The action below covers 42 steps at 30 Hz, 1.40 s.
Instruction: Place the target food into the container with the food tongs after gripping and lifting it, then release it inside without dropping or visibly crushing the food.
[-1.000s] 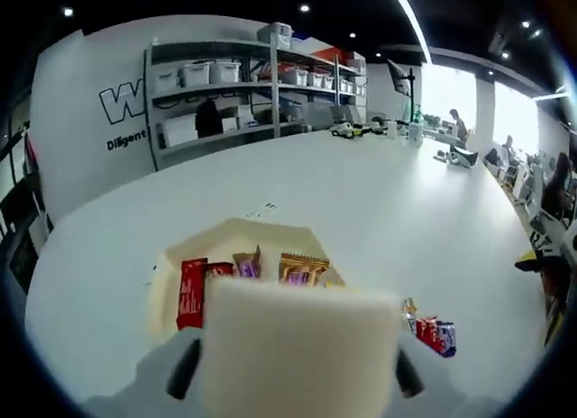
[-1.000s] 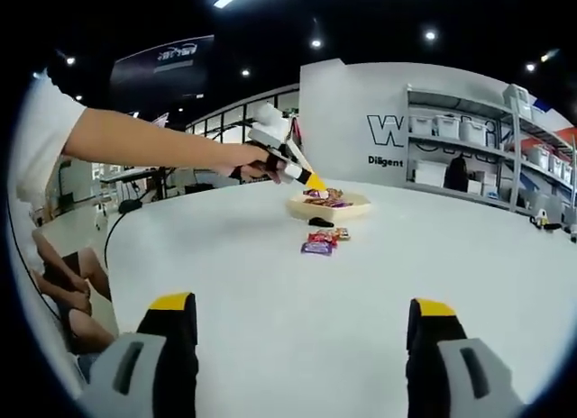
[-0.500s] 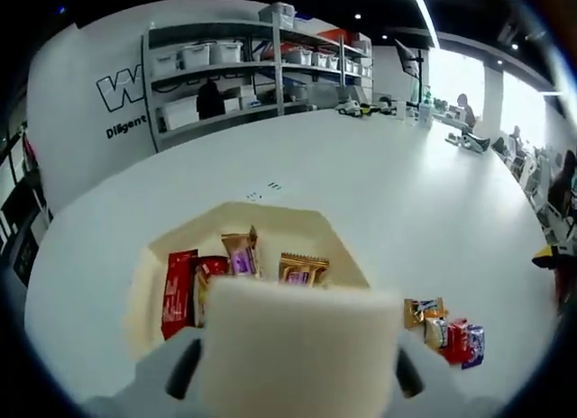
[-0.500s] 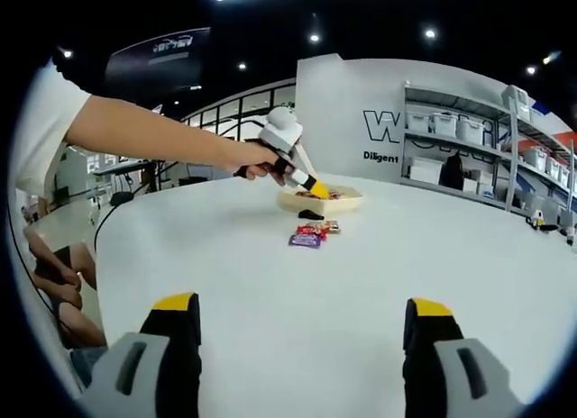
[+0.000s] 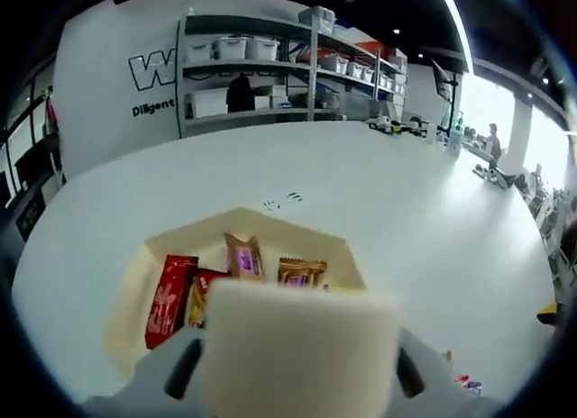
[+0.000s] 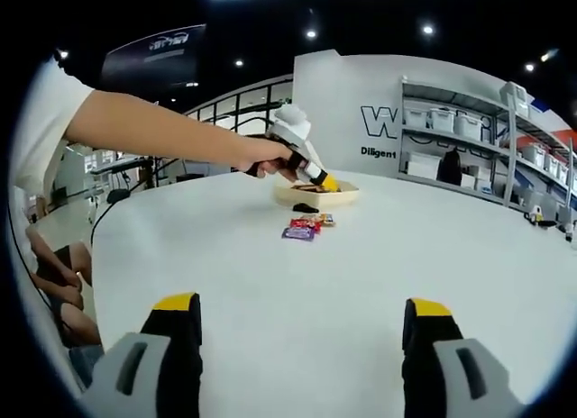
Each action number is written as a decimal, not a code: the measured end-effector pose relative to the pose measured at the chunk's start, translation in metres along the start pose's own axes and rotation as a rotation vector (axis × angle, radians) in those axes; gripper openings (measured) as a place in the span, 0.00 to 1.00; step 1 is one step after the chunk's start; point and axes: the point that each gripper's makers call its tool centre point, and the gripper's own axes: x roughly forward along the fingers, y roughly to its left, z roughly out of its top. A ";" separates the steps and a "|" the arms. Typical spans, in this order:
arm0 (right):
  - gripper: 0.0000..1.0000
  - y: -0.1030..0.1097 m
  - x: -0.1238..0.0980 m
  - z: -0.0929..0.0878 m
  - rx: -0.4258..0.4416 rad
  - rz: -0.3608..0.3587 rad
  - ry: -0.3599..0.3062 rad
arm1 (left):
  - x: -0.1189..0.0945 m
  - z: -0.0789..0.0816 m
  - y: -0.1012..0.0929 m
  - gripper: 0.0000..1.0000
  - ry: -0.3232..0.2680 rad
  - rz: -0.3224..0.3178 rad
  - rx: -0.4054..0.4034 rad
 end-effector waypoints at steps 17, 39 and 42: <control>0.91 -0.007 -0.011 0.000 0.010 -0.016 -0.012 | -0.002 0.027 0.002 0.26 -0.086 0.086 -0.013; 0.91 0.010 -0.013 0.017 -0.007 0.016 -0.045 | -0.053 0.034 -0.028 0.26 -0.126 -0.028 0.137; 0.91 0.014 -0.013 0.019 -0.013 0.021 -0.049 | -0.064 0.031 -0.032 0.26 -0.126 -0.035 0.169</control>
